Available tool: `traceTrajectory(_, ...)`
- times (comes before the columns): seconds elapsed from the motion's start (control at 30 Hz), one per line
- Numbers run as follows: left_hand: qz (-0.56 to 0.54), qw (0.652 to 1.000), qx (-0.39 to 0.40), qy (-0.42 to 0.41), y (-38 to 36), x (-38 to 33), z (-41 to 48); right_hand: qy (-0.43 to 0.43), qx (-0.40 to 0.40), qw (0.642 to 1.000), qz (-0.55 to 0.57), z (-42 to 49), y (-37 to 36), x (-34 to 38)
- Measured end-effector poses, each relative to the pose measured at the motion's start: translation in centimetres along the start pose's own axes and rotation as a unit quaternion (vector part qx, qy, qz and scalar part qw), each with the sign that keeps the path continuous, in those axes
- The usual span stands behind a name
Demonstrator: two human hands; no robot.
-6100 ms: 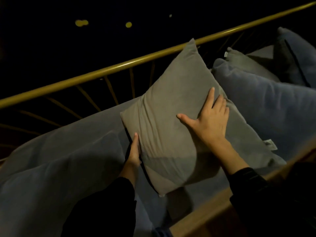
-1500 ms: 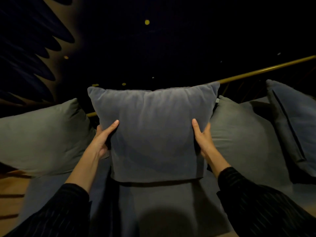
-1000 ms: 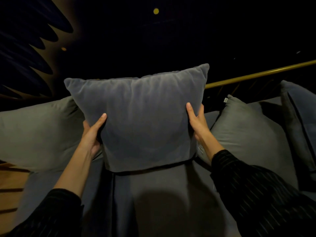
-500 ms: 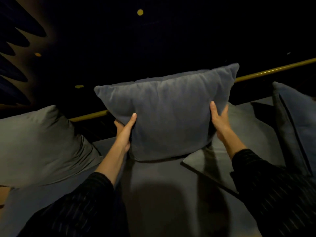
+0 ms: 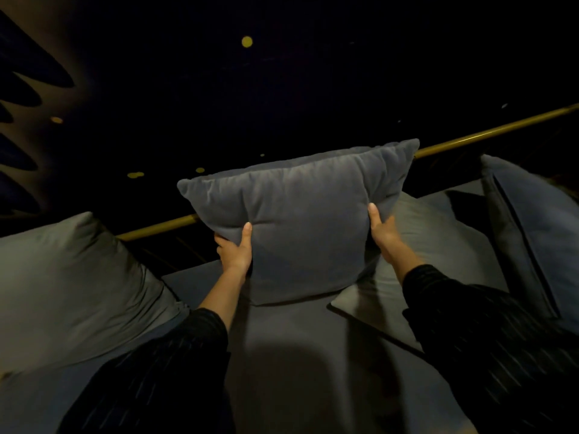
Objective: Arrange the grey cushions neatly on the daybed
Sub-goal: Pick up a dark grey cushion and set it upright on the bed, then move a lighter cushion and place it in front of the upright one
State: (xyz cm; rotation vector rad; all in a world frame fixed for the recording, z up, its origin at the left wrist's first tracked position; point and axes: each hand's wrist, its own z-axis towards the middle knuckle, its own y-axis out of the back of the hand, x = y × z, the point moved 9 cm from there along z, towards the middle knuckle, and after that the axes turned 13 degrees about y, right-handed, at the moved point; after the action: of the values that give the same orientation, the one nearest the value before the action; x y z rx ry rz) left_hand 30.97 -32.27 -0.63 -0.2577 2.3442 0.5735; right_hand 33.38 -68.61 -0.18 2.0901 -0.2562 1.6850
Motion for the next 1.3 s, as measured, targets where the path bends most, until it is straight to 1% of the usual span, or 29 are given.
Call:
traceTrajectory(0.13,-0.042,0.995,-0.060,-0.061,1.3,2.7,-3.1,-0.034,0.028,0.998,-0.051,-4.9,1.3,-2.2)
traceTrajectory(0.2,-0.025,0.994,-0.072,-0.075,0.9,4.4,-4.9,-0.042,0.043,0.995,-0.077,-8.2,2.2,-3.3)
traceTrajectory(0.27,0.007,0.994,-0.067,-0.085,-0.1,6.2,-6.7,-0.065,0.044,0.990,-0.121,-11.5,4.0,-4.9)
traceTrajectory(0.37,0.058,0.992,-0.039,-0.105,-2.2,8.2,-9.6,-0.089,0.015,0.985,-0.145,-15.8,7.9,-6.9)
traceTrajectory(0.47,0.110,0.989,-0.008,-0.103,-4.6,8.9,-12.0,-0.109,-0.035,0.980,-0.165,-18.3,12.9,-8.1)
traceTrajectory(0.63,0.185,0.967,0.097,-0.143,-12.4,8.5,-16.0,-0.127,-0.109,0.970,-0.175,-18.3,21.1,-9.2)
traceTrajectory(0.7,0.204,0.956,0.133,-0.163,-16.5,8.0,-17.8,-0.111,-0.140,0.965,-0.193,-17.1,24.2,-9.2)
traceTrajectory(0.83,0.237,0.934,0.177,-0.200,-26.7,6.1,-22.0,-0.018,-0.234,0.943,-0.238,-12.4,32.3,-6.9)
traceTrajectory(0.9,0.244,0.927,0.208,-0.195,-33.0,5.2,-23.7,0.014,-0.275,0.922,-0.271,-9.3,37.3,-5.4)
traceTrajectory(0.97,0.268,0.913,0.248,-0.180,-39.5,5.0,-25.5,-0.017,-0.286,0.917,-0.277,-6.2,42.0,-6.0)
traceTrajectory(1.07,0.305,0.895,0.292,-0.141,-47.7,6.3,-28.6,-0.099,-0.216,0.937,-0.257,-2.2,46.8,-10.4)
traceTrajectory(1.17,0.243,0.905,0.340,-0.074,-53.7,8.4,-31.4,-0.138,-0.151,0.955,-0.214,0.6,49.6,-15.0)
traceTrajectory(1.23,0.230,0.909,0.343,-0.049,-56.0,9.8,-32.0,-0.160,-0.157,0.961,-0.161,1.7,50.6,-17.3)
traceTrajectory(1.3,0.224,0.917,0.330,-0.020,-57.0,11.0,-31.7,-0.152,-0.191,0.962,-0.123,1.7,51.0,-18.5)
